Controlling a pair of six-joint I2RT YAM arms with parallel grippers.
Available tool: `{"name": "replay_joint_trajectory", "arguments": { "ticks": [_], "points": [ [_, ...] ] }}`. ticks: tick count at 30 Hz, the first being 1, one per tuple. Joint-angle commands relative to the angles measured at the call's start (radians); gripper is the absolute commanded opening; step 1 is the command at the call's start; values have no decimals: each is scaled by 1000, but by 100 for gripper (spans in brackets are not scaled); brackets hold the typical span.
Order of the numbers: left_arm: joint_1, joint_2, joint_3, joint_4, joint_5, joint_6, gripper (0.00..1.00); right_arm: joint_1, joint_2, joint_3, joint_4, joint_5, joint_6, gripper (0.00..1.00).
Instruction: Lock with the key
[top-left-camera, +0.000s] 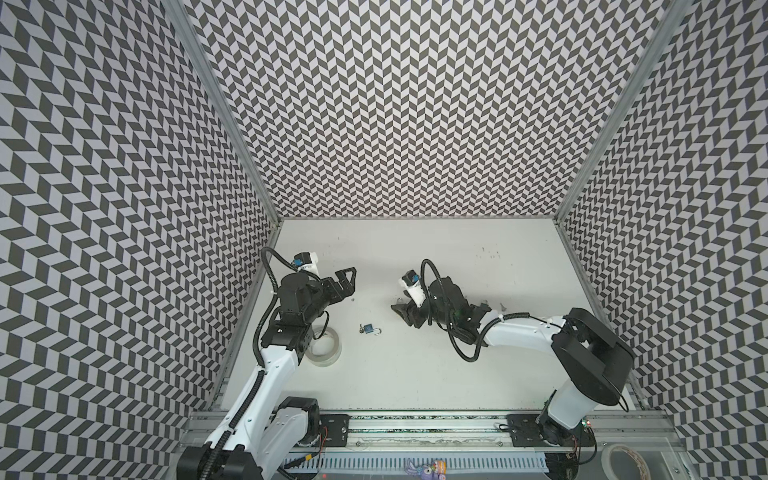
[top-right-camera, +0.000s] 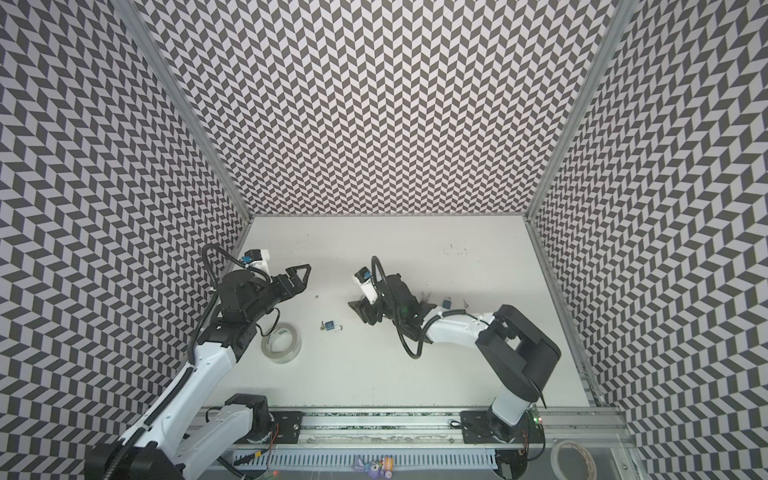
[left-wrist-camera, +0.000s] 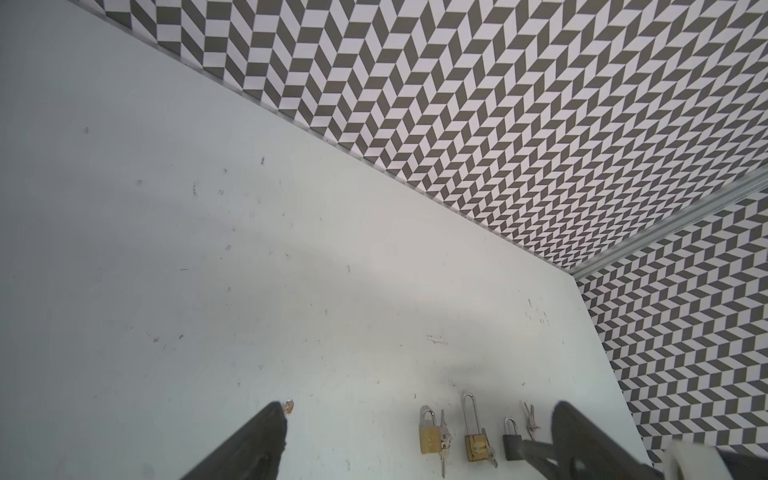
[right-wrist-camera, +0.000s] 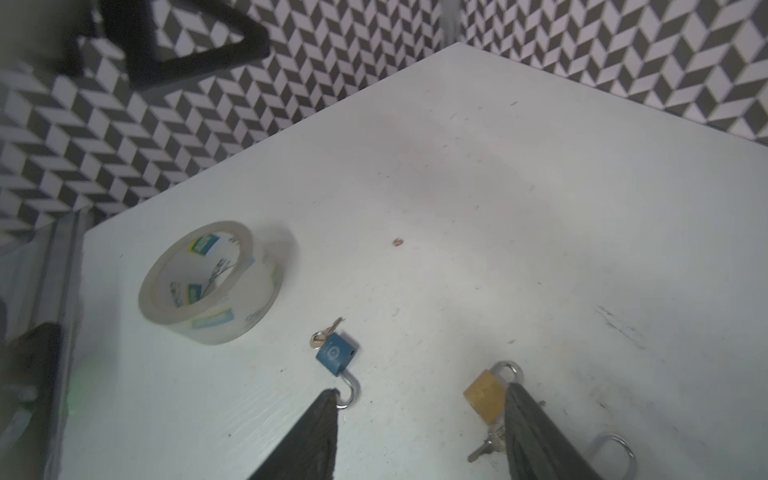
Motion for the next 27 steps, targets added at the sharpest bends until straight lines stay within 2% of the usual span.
{"name": "replay_joint_trajectory", "arguments": {
  "ticks": [1, 5, 10, 15, 27],
  "points": [
    [55, -32, -2, -8, 79, -12, 99, 9, 66, 60, 16, -177, -173, 62],
    [118, -35, 1, -29, 140, -3, 99, 34, 184, 208, -185, -279, -324, 59],
    [172, -61, 3, -61, 162, 16, 99, 56, 348, 389, -421, -263, -481, 58],
    [202, -66, 3, -79, 187, 28, 99, 57, 409, 456, -456, -243, -524, 58],
    [216, -62, -2, -74, 201, 30, 97, 57, 490, 544, -458, -238, -527, 55]
  ]
}}
